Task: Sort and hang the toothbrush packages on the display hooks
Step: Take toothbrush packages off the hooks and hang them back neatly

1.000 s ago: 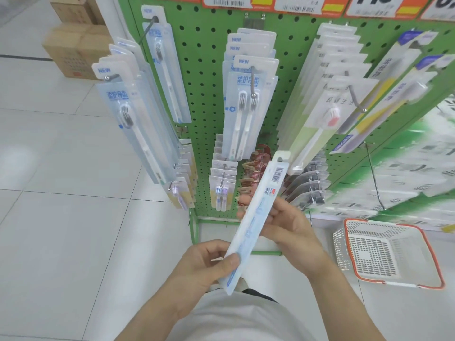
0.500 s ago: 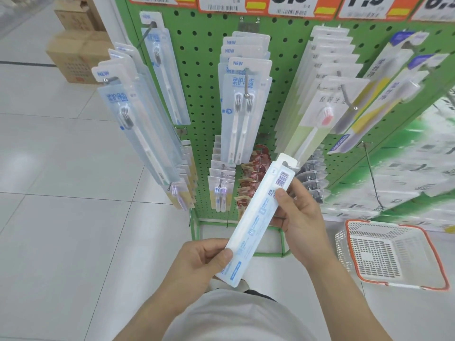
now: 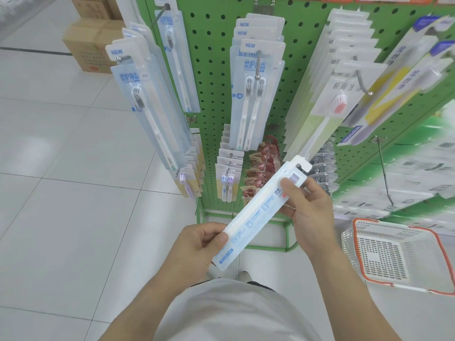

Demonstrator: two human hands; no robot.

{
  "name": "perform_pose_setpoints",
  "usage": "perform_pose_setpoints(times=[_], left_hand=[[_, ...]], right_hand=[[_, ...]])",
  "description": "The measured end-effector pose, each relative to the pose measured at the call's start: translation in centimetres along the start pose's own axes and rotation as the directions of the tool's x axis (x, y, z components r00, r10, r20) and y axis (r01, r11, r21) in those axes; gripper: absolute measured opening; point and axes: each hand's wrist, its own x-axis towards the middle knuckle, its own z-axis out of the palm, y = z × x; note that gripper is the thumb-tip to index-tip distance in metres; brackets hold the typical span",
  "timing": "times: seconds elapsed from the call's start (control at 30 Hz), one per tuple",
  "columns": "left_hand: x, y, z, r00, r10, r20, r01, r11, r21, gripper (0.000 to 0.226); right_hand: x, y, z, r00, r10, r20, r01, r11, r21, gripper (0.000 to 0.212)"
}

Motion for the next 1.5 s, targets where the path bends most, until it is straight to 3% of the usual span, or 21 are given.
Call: perform_pose_setpoints(times=[0.1, 0.33, 0.43, 0.6, 0.67, 0.73, 0.8, 0.83, 0.97, 1.03, 1.1, 1.13, 1.2, 1.27, 1.37, 1.5], left_hand=[[-0.2, 0.6, -1.3, 0.998, 0.032, -0.055, -0.034, 0.999, -0.025, 0.023], [-0.6, 1.9, -3.6, 0.904, 0.04, -0.426, -0.15, 0.963, -0.226, 0.014], [-1.0, 2.0, -4.0, 0.897, 0.011, -0.442, -0.158, 0.942, -0.296, 0.011], [-1.8, 1.3, -4.1, 0.895, 0.001, -0.445, -0.181, 0.914, -0.363, 0.019], [-1.8, 0.8, -4.0, 0.859, 0.015, -0.511, -0.162, 0.956, -0.244, 0.024], [-1.7, 0.0, -3.8, 0.754, 0.168, -0.635, -0.086, 0.984, 0.158, 0.031], [-1.6, -0.7, -3.1, 0.616, 0.483, -0.622, -0.088, 0.827, 0.555, 0.044], [-1.4, -1.0, -2.8, 0.583, 0.598, -0.55, -0.137, 0.739, 0.659, 0.05], [-0.4, -0.6, -1.1, 0.6, 0.752, -0.273, -0.296, 0.525, 0.798, 0.059], [0.1, -0.3, -1.2, 0.539, 0.8, -0.263, -0.322, 0.484, 0.814, 0.05], [0.3, -0.1, -1.9, 0.454, 0.826, -0.333, -0.346, 0.508, 0.789, 0.037], [0.2, 0.0, -2.4, 0.443, 0.822, -0.358, -0.356, 0.528, 0.771, 0.036], [-0.3, 0.8, -3.1, 0.492, 0.774, -0.397, -0.382, 0.602, 0.701, 0.038], [-1.0, 2.0, -3.4, 0.608, 0.643, -0.465, -0.383, 0.751, 0.538, 0.037], [-1.6, 3.0, -3.5, 0.734, 0.448, -0.51, -0.385, 0.893, 0.232, 0.022], [-2.1, 3.8, -3.6, 0.776, 0.382, -0.502, -0.402, 0.913, 0.073, 0.01]], right_hand=[[0.1, -0.4, 0.2, 1.0, 0.0, 0.02, 0.0, 1.0, 0.008, 0.014], [-0.2, -0.2, 1.7, 0.992, 0.069, 0.108, -0.064, 0.997, -0.044, 0.023], [-0.1, -0.3, 1.7, 0.988, 0.067, 0.137, -0.061, 0.997, -0.044, 0.015], [0.1, -1.2, 1.4, 0.97, 0.082, 0.228, -0.06, 0.993, -0.104, 0.025], [0.0, -1.3, 1.5, 0.971, 0.084, 0.224, -0.056, 0.99, -0.127, 0.021], [-0.2, -1.3, 1.9, 0.981, 0.076, 0.176, -0.053, 0.99, -0.131, 0.015], [-0.5, -1.5, 2.5, 0.99, 0.083, 0.116, -0.069, 0.991, -0.115, 0.012], [-0.7, -1.6, 2.9, 0.991, 0.092, 0.094, -0.082, 0.991, -0.101, 0.011], [-2.1, -2.0, 4.8, 0.975, 0.152, 0.164, -0.14, 0.986, -0.086, 0.008], [-3.0, -2.6, 5.7, 0.955, 0.181, 0.234, -0.162, 0.982, -0.099, 0.008], [-3.7, -3.4, 6.6, 0.942, 0.179, 0.286, -0.15, 0.982, -0.118, 0.01], [-3.9, -3.8, 6.8, 0.935, 0.169, 0.312, -0.139, 0.983, -0.117, 0.018], [-4.3, -4.5, 7.3, 0.903, 0.152, 0.402, -0.111, 0.986, -0.124, 0.04], [-4.5, -5.0, 7.9, 0.856, 0.105, 0.505, -0.021, 0.985, -0.17, 0.049], [-4.7, -5.6, 9.4, 0.774, -0.021, 0.633, 0.201, 0.956, -0.213, 0.033], [-4.4, -6.2, 11.8, 0.775, -0.253, 0.579, 0.52, 0.775, -0.358, 0.019]])
